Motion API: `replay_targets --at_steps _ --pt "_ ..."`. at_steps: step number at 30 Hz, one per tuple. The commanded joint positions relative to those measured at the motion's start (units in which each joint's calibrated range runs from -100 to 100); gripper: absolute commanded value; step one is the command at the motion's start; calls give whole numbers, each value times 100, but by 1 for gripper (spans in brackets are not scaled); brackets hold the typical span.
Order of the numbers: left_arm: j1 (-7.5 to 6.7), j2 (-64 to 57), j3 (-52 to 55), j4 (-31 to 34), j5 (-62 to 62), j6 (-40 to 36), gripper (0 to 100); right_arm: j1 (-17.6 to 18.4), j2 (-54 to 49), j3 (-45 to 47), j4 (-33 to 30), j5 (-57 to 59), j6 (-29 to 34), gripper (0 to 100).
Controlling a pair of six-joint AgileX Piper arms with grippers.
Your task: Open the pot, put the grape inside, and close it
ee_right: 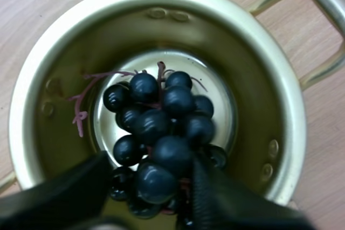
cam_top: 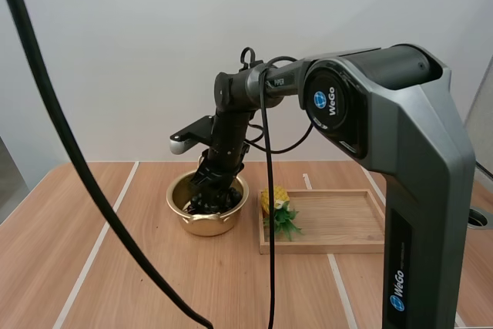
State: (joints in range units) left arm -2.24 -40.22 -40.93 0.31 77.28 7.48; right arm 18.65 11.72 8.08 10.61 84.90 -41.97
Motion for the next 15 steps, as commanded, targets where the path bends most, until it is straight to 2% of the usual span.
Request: replay_targets --at_steps 1,6,15 --pt "5 -39 -44 77 -91 -25 0 -5 -39 -14 82 128 -92 100" --pt "5 -39 -44 77 -91 -25 0 -5 -257 -140 107 5 -92 100" --pt "5 -39 -44 77 16 -25 0 -5 -1622 -492 -58 162 -17 100"
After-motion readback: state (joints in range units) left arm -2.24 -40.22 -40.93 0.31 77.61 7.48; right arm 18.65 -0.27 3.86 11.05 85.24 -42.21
